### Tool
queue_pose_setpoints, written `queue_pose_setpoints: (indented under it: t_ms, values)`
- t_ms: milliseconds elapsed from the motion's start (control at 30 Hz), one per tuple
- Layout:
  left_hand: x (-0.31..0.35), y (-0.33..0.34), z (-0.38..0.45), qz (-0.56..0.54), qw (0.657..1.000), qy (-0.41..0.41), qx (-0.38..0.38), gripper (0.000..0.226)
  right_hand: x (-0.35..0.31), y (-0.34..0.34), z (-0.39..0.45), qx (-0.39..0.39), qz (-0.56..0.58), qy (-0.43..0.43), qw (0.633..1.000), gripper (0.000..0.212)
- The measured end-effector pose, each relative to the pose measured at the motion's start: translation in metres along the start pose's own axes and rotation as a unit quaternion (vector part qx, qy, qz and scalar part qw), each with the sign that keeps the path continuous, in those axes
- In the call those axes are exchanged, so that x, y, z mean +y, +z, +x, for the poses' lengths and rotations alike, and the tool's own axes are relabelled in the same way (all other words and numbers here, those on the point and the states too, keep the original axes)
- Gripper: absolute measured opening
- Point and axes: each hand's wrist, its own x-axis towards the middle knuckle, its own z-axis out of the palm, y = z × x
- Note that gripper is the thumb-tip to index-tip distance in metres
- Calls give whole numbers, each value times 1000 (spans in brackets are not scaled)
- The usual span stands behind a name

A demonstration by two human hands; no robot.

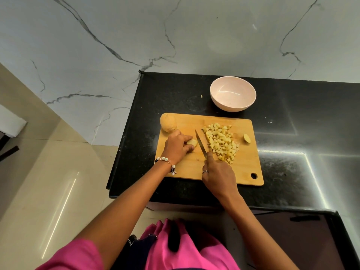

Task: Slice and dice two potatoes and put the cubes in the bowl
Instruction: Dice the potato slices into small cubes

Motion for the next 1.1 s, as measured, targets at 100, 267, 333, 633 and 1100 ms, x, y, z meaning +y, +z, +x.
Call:
queue_pose_setpoints:
  t_ms: [100, 267, 333, 633, 1100]
  values:
    - [1, 3, -3, -12, 1000, -3, 21, 44, -3, 3, 2, -12, -4, -5, 1000, 50]
    - [2, 5, -4, -48, 998, -16, 42, 41, -7, 8, 2, -21, -68, -7, 997, 53]
    - [3, 5, -4, -53, 997, -18, 46, 40, -13, 9, 3, -25, -94, -11, 995, 54]
    - [2, 10, -7, -66, 995, -14, 76, 38, -11, 14, -30, -68, -136, -13, 988, 58]
    - [-2, 6, -8, -82, 994, -31, 63, 35, -29, 10, 11, -24, -94, -13, 995, 56]
